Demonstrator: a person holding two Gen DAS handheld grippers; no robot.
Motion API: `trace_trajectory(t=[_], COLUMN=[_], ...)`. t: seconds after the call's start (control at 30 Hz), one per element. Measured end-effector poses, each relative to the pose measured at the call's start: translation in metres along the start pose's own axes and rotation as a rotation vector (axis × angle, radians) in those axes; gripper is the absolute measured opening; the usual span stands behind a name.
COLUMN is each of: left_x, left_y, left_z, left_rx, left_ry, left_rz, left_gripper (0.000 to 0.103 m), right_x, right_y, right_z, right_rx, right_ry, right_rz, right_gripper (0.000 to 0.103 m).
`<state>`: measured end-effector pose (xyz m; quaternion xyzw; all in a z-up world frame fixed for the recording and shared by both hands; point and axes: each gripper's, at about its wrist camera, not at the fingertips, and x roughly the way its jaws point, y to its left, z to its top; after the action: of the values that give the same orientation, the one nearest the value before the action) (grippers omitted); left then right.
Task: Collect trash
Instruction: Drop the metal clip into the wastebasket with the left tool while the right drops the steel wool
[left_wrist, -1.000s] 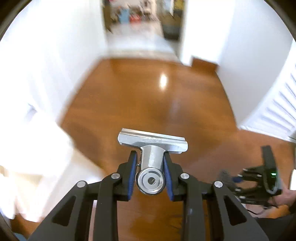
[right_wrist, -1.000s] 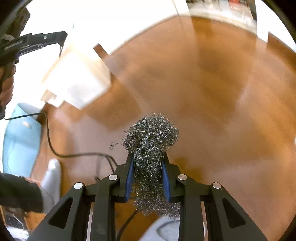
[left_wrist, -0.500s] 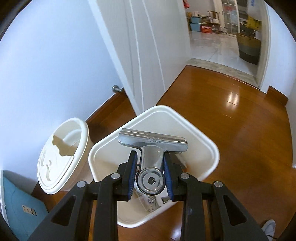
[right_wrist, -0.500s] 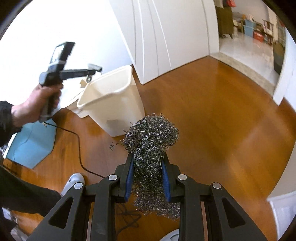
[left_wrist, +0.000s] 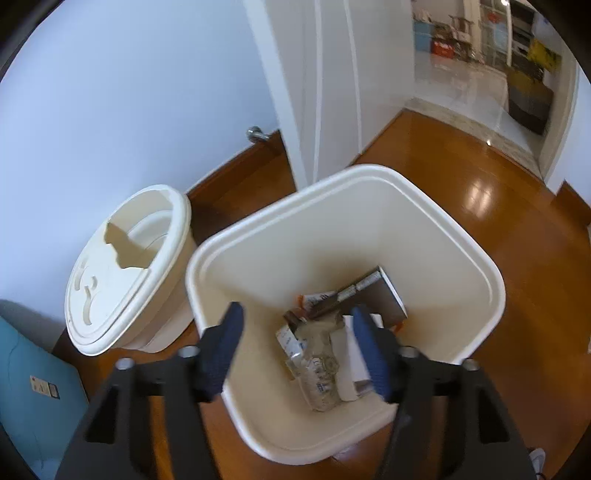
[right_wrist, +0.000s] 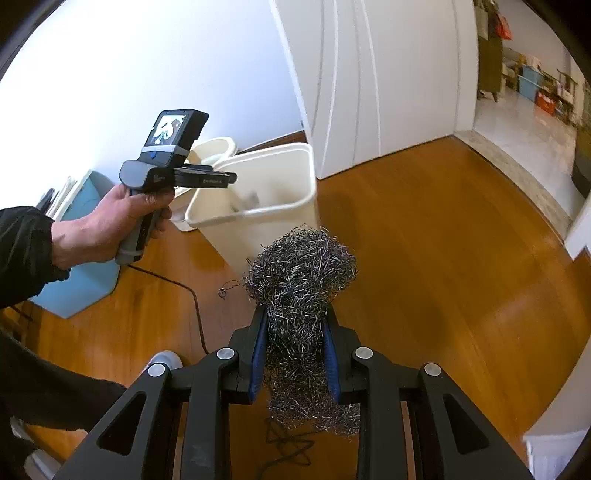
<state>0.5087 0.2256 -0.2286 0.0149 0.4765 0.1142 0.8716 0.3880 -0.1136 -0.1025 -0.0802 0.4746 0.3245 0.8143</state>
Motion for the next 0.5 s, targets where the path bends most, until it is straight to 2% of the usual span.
trace_trajectory(t=[0.03, 0.07, 0.3, 0.5], left_x=[-0.002, -0.005, -0.038, -0.076], left_y=[0.005, 0.009, 0.032, 0.065], left_z=[0.001, 0.001, -0.015, -0.041], left_rx=[-0.007, -0.011, 0.052, 0.029], left_ry=[-0.005, -0.009, -0.039, -0.049], left_rz=[0.003, 0.006, 0.022, 0.055], left_gripper=[0.073, 0.075, 0.075, 0.075], right_x=[0.001, 0.002, 0.014, 0.052], right_y=[0.001, 0.002, 0.016, 0.035], right_z=[0.006, 0.012, 0.066, 0.148], right_rx=[0.001, 0.006, -0.020, 0.012], right_ry=[-0.001, -0.002, 0.008, -0.023], right_rz=[0.002, 0.006, 0.025, 0.062], right_gripper=[0.029, 0.029, 0.029, 0.029])
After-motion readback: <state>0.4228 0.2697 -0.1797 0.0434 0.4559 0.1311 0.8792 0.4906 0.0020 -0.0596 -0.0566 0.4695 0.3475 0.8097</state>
